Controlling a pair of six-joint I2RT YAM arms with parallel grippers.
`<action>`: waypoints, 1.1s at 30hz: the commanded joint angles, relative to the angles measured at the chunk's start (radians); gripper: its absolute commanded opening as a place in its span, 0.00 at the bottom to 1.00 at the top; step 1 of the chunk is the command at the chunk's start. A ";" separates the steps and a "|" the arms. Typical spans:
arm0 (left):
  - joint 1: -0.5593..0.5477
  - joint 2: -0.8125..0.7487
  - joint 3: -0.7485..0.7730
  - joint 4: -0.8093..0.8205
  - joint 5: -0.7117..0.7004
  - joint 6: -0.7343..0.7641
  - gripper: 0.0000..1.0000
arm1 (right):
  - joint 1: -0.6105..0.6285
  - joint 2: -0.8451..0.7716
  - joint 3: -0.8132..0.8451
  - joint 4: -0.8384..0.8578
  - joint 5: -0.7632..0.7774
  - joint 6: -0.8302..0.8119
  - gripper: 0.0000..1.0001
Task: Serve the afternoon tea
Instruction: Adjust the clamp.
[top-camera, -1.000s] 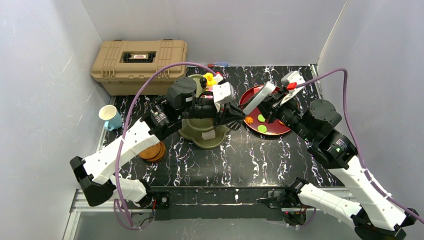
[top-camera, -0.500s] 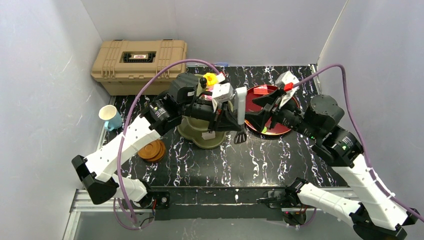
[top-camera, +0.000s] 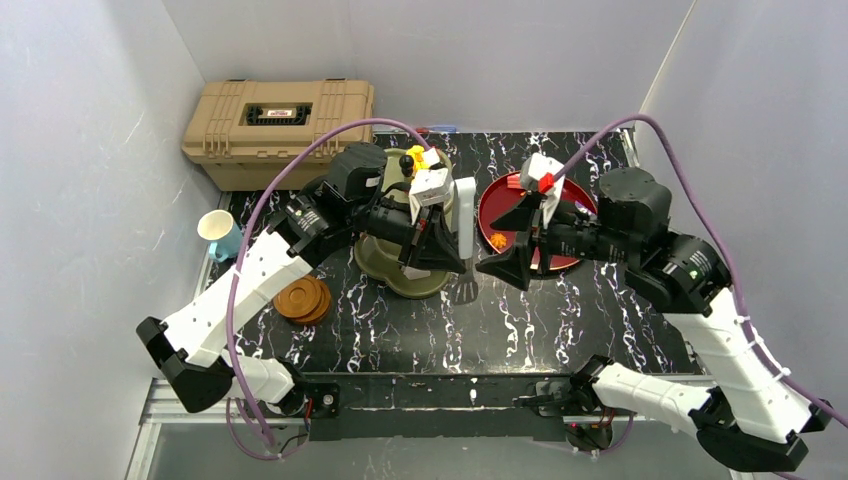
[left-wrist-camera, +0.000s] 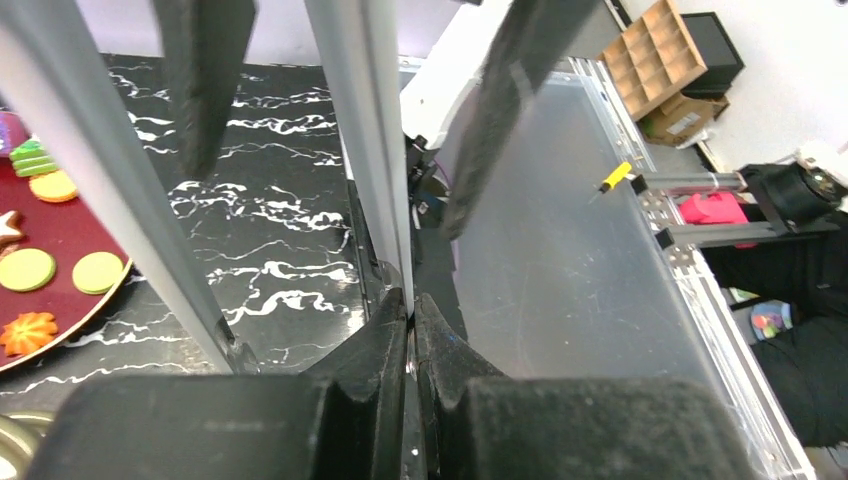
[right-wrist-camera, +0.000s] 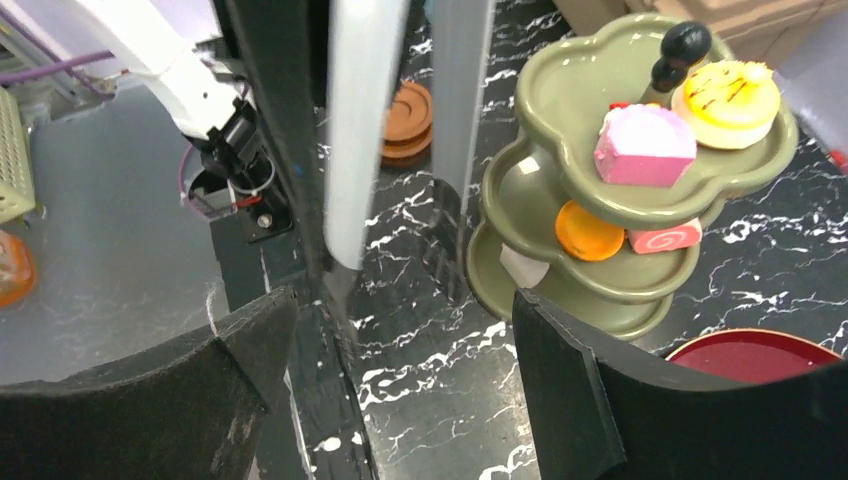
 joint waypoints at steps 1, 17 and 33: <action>0.009 -0.038 0.074 -0.123 0.122 0.063 0.00 | 0.003 0.005 0.054 -0.035 -0.055 -0.035 0.86; 0.009 -0.009 0.091 -0.252 0.244 0.197 0.00 | 0.003 0.095 0.034 0.217 -0.279 0.156 0.98; 0.010 0.071 0.153 -0.363 0.223 0.289 0.00 | 0.003 0.168 0.020 0.230 -0.393 0.154 0.75</action>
